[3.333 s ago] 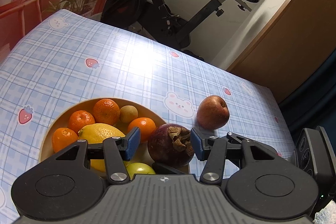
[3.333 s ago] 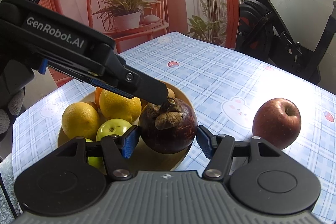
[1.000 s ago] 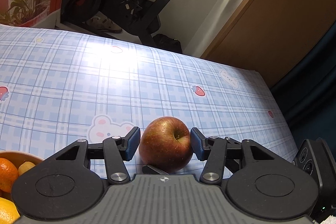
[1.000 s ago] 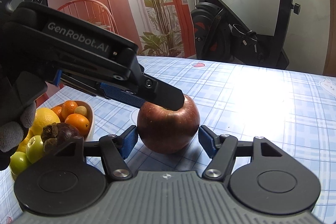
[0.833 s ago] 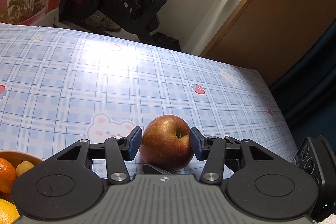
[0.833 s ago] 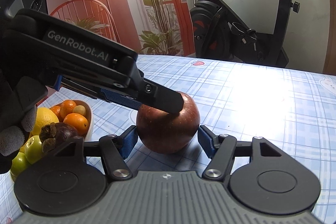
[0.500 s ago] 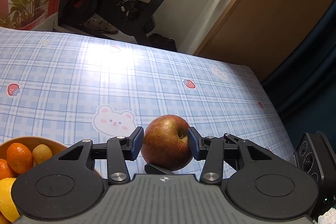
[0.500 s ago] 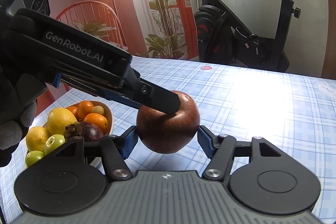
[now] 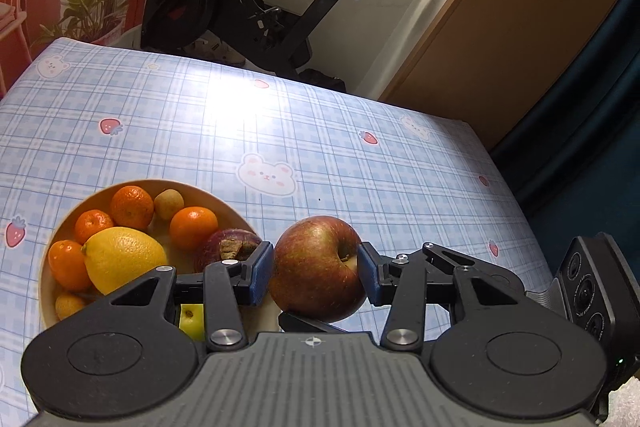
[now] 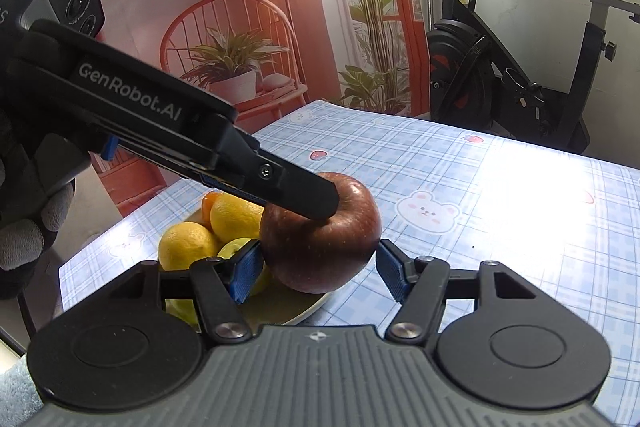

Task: Organize fruits
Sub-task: 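Lower the red apple onto the plate and open the left gripper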

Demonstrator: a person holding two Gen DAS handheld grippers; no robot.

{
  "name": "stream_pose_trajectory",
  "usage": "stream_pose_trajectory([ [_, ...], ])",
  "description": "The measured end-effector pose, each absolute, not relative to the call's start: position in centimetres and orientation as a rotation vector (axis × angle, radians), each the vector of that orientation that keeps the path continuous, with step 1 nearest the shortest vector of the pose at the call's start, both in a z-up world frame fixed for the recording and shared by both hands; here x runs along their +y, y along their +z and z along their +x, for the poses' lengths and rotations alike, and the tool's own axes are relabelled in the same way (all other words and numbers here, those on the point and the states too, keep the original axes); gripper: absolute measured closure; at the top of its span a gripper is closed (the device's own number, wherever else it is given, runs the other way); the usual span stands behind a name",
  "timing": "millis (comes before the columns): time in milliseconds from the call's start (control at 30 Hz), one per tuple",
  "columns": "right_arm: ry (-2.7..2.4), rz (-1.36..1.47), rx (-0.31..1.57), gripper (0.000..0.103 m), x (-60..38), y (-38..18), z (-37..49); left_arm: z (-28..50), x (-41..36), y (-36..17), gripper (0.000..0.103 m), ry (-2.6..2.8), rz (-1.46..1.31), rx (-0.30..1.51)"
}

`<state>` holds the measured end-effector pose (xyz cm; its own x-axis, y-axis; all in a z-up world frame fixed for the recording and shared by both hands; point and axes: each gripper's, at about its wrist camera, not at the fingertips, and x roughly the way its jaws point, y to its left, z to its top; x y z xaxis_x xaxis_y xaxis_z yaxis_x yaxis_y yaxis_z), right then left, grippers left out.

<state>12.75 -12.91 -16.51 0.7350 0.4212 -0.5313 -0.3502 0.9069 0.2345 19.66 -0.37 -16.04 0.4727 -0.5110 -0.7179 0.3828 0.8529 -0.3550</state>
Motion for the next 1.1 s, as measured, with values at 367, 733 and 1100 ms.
stream_pose_trajectory([
  [367,0.453,0.089,0.693,0.038,-10.1,-18.3,12.1,18.6,2.6,-18.5,0.054,-0.523,-0.217,0.977],
  [733,0.477,0.073,0.715,0.038,-8.7,-19.0,13.2,18.4,4.7,-19.7,0.054,-0.499,-0.24,0.969],
  [1100,0.459,0.036,0.723,0.036,-8.4,-18.8,12.8,17.6,6.2,-18.1,0.049,-0.449,-0.275,0.927],
])
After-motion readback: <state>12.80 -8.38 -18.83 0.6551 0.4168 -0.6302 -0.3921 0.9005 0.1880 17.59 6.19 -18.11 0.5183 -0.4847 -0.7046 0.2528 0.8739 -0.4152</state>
